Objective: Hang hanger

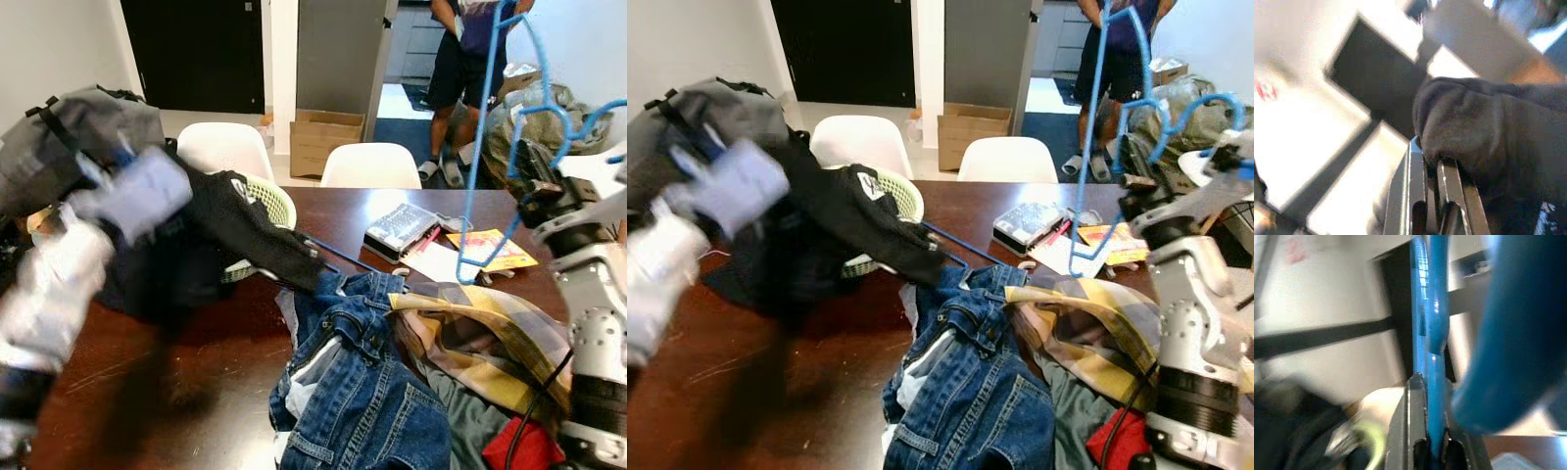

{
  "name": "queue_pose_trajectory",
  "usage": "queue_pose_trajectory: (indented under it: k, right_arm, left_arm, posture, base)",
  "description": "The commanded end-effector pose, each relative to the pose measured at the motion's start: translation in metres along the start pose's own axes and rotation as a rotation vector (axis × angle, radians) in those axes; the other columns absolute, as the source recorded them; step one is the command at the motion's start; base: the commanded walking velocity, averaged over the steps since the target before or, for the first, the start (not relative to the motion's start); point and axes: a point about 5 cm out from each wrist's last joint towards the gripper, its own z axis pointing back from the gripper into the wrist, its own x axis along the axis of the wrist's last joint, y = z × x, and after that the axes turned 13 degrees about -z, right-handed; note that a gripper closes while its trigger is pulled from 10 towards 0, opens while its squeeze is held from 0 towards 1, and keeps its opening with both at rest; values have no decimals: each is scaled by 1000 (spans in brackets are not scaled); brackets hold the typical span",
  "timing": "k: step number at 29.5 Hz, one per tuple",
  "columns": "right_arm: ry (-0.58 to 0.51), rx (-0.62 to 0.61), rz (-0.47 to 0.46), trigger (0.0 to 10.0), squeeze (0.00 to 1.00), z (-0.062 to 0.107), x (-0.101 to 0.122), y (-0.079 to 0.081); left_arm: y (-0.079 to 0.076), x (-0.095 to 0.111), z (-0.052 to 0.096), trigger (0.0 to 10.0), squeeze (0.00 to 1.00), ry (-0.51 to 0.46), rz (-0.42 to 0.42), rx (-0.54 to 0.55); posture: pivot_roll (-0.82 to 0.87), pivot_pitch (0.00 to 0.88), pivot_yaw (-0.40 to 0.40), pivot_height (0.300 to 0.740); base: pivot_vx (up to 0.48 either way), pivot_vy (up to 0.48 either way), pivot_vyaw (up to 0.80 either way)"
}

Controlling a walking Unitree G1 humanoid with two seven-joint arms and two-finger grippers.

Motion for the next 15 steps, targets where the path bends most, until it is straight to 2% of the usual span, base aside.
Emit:
queue_pose_trajectory:
  k: [1,2,3,4,5,6,7,9,11,13,15]
  right_arm:
    - [74,180,-14,10000,0,1,-8,23]
    - [74,180,-14,10000,0,1,-8,23]
    - [78,215,-18,10000,0,2,-9,27]
    - [42,207,-42,10000,0,1,-2,24]
    - [13,196,-60,10000,0,0,3,20]
    - [13,196,-60,10000,0,0,3,20]
    - [-14,198,-75,10000,0,-1,8,20]
    - [-14,198,-75,10000,0,-1,8,20]
    - [-50,196,-93,10000,0,-2,13,19]
    - [-50,196,-93,10000,0,-2,13,19]
    - [-57,165,-99,10000,0,-5,9,18]
  left_arm:
    - [21,7,-4,0,0,-66,18,-9]
    - [21,7,-4,0,0,-66,18,-9]
    - [30,9,-7,0,0,-86,59,-17]
    - [33,9,-10,1804,0,-100,129,-52]
    - [34,10,-12,1804,0,-111,177,-79]
    - [34,10,-12,1804,0,-111,177,-79]
    - [35,15,-14,10000,0,-139,250,-103]
    - [35,15,-14,10000,0,-139,250,-103]
    - [40,30,-16,10000,0,-214,378,-110]
    - [40,30,-16,10000,0,-214,378,-110]
    - [47,41,-18,10000,0,-267,462,-97]
  posture:
    - [-4,0,-44,740]
    - [-4,0,-44,740]
    - [4,0,-40,740]
    - [4,0,-33,740]
    - [4,0,-33,740]
    - [4,0,-33,740]
    - [6,0,-31,740]
    - [6,0,-31,740]
    - [8,0,-31,740]
    - [8,0,-31,740]
    - [12,0,-32,740]
  base:
    - [0,0,0]
    - [0,0,0]
    - [0,0,0]
    - [0,0,0]
    - [0,0,0]
    - [0,0,0]
    - [0,0,0]
    - [0,0,0]
    - [0,0,0]
    - [0,0,0]
    - [0,0,0]
